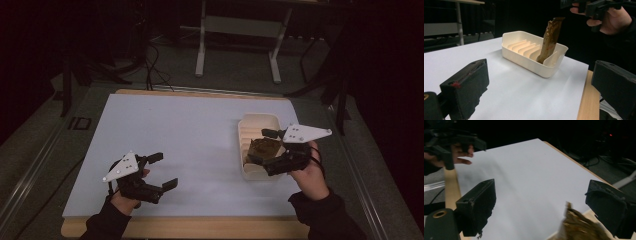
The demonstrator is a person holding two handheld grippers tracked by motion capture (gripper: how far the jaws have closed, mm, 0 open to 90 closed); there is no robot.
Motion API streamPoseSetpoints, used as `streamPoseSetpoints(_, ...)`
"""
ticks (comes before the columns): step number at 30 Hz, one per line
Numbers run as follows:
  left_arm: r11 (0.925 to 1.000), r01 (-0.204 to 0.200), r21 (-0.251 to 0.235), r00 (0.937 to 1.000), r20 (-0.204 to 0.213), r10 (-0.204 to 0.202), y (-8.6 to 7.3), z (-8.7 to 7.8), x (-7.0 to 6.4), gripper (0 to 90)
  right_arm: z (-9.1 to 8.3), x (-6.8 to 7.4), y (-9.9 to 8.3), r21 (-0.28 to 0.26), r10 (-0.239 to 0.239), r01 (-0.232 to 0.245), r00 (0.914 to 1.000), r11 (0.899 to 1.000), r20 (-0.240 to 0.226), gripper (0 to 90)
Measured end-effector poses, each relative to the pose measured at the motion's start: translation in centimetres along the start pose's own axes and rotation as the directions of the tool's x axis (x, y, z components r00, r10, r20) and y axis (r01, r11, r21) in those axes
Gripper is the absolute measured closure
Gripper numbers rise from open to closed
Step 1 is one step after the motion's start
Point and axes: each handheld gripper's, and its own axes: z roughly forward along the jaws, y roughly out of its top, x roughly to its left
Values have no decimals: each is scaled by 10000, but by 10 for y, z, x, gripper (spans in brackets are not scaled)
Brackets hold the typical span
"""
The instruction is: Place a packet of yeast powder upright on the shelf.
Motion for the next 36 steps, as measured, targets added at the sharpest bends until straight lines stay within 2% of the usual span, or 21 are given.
streamPoseSetpoints(1,10000,-8,9,10000,5,8,0,0,0,22,1,3,-1,26,4,-3,9998,10000,-191,95)
streamPoseSetpoints(8,10000,-54,10,10000,-5,54,0,0,-1,22,12,24,-13,148,-66,76,9975,9999,-706,95)
streamPoseSetpoints(16,9999,-117,19,9999,6,117,0,-1,-1,22,23,44,-34,216,301,-277,9920,9994,-1230,98)
streamPoseSetpoints(22,9999,-149,7,9999,17,149,0,-1,-1,22,26,51,-45,268,358,-330,9931,9991,-1115,98)
streamPoseSetpoints(27,9998,-204,42,9998,25,204,-1,-1,-2,22,26,53,-56,276,664,-634,9897,9976,-1270,98)
streamPoseSetpoints(32,9998,-177,4,9998,60,177,-2,-1,-3,22,28,56,-72,518,820,-760,9886,9958,-1264,98)
streamPoseSetpoints(36,9998,-223,3,9997,43,223,-2,-2,-3,22,27,59,-84,746,650,-568,9916,9956,-1122,98)
